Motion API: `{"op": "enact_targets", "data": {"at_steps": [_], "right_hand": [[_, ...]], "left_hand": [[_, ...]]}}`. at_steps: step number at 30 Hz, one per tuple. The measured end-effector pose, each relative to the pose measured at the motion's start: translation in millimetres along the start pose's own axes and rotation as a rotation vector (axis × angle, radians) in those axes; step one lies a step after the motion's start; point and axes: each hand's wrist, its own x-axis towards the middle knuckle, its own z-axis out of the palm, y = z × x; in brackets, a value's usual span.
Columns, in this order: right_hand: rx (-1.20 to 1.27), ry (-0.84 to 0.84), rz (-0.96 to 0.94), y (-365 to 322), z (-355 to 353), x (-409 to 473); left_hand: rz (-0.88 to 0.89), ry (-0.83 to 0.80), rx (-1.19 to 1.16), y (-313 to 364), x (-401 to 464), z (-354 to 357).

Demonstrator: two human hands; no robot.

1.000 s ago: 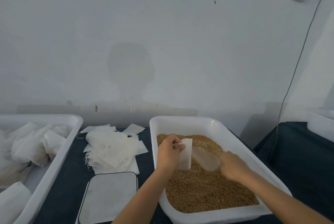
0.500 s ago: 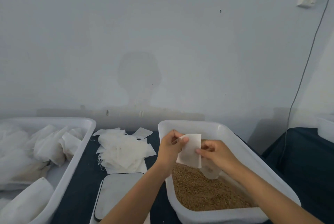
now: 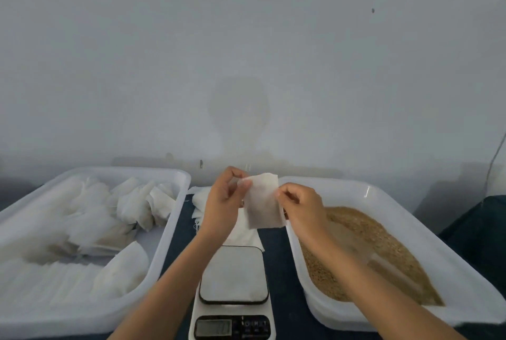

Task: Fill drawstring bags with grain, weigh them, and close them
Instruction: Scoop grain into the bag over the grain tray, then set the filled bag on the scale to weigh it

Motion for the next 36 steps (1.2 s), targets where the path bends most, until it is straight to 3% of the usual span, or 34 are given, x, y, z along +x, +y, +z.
{"op": "enact_targets", "data": {"at_steps": [5, 13, 22, 28, 36], "right_hand": [[0.079, -0.087, 0.209, 12, 55, -19], [-0.091, -0.106, 0.227, 45, 90, -41], [-0.057, -0.024, 0.197, 61, 89, -45], [0.077, 0.062, 0.303, 74, 86, -44], [0.131, 0.077, 0.308, 80, 88, -46]], "left_hand": [[-0.094, 0.045, 0.363, -30, -15, -27], [-0.247, 0.000, 0.489, -74, -29, -29], [-0.133, -0.033, 0.675, -90, -23, -42], [-0.148, 0.118, 0.595, -93, -21, -60], [-0.163, 0.134, 0.591, -98, -25, -61]]}}
